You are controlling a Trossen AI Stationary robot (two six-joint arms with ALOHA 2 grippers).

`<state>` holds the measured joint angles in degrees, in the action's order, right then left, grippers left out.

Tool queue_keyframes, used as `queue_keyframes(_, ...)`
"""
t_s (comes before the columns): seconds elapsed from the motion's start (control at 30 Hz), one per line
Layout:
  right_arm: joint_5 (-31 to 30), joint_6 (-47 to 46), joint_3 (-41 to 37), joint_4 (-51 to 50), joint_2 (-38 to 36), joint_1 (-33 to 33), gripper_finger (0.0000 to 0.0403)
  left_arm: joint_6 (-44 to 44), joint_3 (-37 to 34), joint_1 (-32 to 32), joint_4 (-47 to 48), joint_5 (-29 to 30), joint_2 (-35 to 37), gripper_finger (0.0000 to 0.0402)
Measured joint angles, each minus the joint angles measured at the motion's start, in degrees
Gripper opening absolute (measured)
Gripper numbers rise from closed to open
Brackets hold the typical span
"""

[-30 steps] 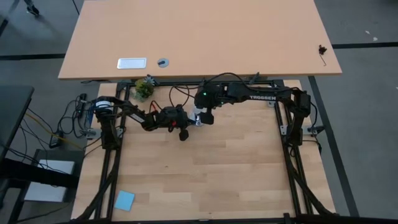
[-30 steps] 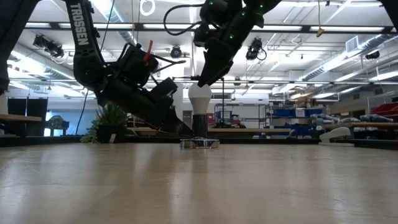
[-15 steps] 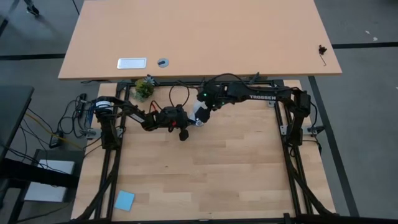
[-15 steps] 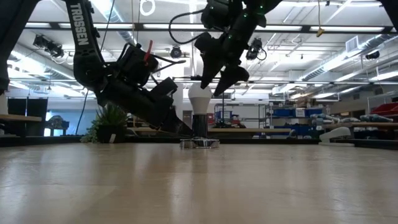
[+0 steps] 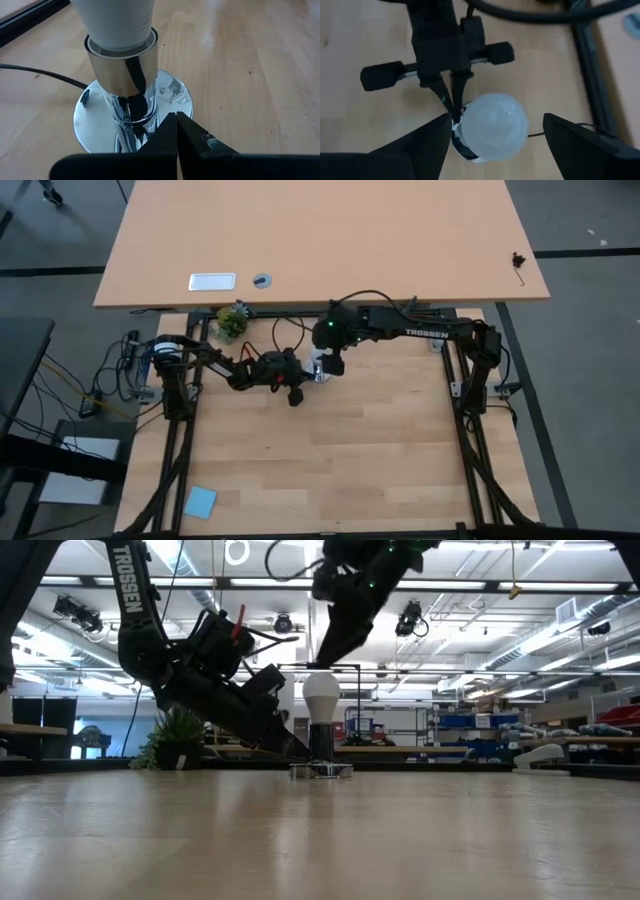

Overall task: Screw lightbulb
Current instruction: Insert the lightbulb into the lamp

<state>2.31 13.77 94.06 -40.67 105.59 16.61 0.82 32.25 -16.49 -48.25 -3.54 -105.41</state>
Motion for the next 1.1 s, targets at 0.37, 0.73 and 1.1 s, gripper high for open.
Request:
queue_keyframes(0.37,3.29,2.92,-0.71,1.09,2.19,1.37,0.0308,0.02,0.0,-0.02,-0.14,0.0,-0.02,0.0001)
queue_keyframes(0.73,2.24,0.84,-0.61,2.36,2.91,0.99,0.0245,0.07,0.02,-0.02,0.0,0.04,-0.02,0.0001)
queue_keyframes(1.1,-0.55,-14.54,-0.36,1.58,3.53,0.69,0.0242,0.04,0.02,-0.02,0.07,0.48,-0.02,0.0001)
